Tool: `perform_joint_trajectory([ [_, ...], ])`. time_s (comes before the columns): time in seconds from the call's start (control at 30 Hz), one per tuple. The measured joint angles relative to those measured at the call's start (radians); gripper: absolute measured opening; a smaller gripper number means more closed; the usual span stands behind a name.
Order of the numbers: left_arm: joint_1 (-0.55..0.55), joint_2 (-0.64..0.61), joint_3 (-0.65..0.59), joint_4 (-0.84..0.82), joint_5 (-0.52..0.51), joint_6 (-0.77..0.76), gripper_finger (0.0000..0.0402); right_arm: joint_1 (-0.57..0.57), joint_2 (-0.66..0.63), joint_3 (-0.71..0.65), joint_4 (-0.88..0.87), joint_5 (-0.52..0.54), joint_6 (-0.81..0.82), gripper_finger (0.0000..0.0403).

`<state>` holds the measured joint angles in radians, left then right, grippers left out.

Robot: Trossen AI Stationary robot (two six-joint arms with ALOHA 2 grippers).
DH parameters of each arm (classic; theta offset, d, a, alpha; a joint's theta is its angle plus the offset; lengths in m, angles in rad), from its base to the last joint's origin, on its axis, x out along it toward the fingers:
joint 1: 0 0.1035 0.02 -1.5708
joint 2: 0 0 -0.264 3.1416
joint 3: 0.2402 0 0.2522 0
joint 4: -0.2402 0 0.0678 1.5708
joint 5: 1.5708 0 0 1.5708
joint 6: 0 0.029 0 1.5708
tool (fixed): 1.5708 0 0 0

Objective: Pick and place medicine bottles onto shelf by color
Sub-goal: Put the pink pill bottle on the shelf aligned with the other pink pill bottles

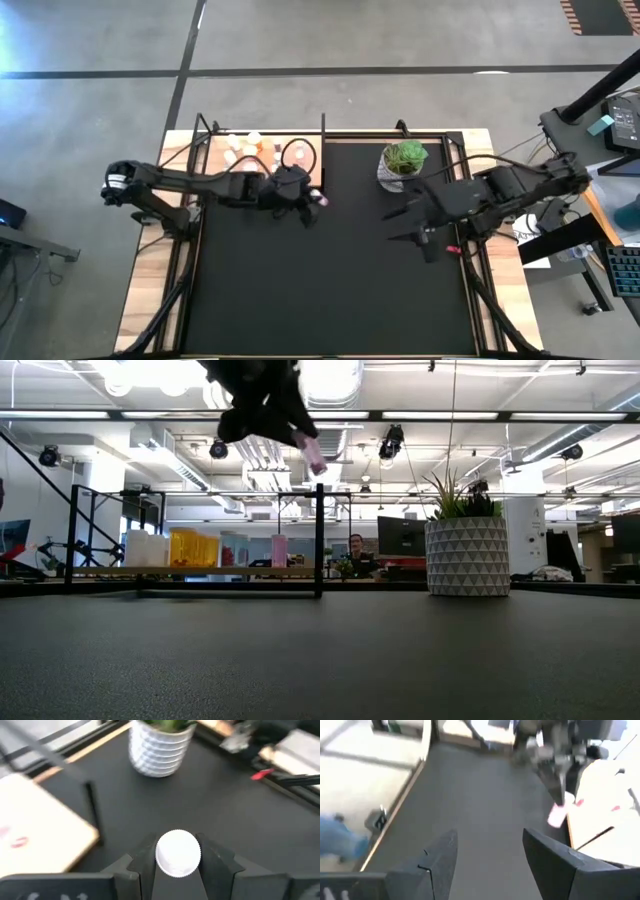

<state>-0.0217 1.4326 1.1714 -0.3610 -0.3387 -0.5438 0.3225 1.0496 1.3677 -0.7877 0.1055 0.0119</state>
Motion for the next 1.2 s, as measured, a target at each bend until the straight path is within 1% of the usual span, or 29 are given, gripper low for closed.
perform_joint_trajectory([
  [0.1,0.035,-0.001,0.032,-0.093,-0.015,0.0,0.0109,0.0,-0.096,-0.142,0.167,0.0,-0.029,0.0215],
  [0.23,0.087,-0.001,0.033,-0.165,-0.032,0.001,0.0108,-0.005,-0.199,-0.316,0.364,0.0,-0.067,0.0215],
  [0.4,0.16,0.006,0.028,-0.262,-0.035,0.008,0.0108,-0.024,-0.304,-0.502,0.606,0.005,-0.058,0.0215],
  [0.47,0.185,0.006,0.017,-0.265,-0.035,0.017,0.0108,-0.032,-0.349,-0.569,0.691,0.034,-0.048,0.0215],
  [0.57,0.215,0.006,0.003,-0.269,-0.035,0.056,0.0108,-0.043,-0.419,-0.663,0.739,0.085,-0.019,0.0215],
  [0.73,0.247,0.005,0.001,-0.262,-0.033,0.124,0.0108,-0.051,-0.517,-0.811,0.845,0.09,0.08,0.0215],
  [0.83,0.263,0.005,0.0,-0.244,-0.033,0.139,0.0108,-0.051,-0.559,-0.886,0.927,0.093,0.104,0.0215],
  [0.9,0.275,0.005,0.0,-0.244,-0.033,0.14,0.0108,-0.051,-0.582,-0.933,0.97,0.112,0.1,0.0215],
  [1.0,0.29,0.016,-0.001,-0.244,-0.031,0.14,0.0108,-0.051,-0.612,-1.006,1.021,0.172,0.105,0.0215],
  [1.07,0.298,0.026,-0.004,-0.248,-0.007,0.139,0.0108,-0.051,-0.626,-1.058,1.073,0.194,0.131,0.0215],
  [1.2,0.303,0.056,-0.004,-0.242,0.048,0.139,0.0108,-0.051,-0.637,-1.158,1.221,0.193,0.165,0.0215],
])
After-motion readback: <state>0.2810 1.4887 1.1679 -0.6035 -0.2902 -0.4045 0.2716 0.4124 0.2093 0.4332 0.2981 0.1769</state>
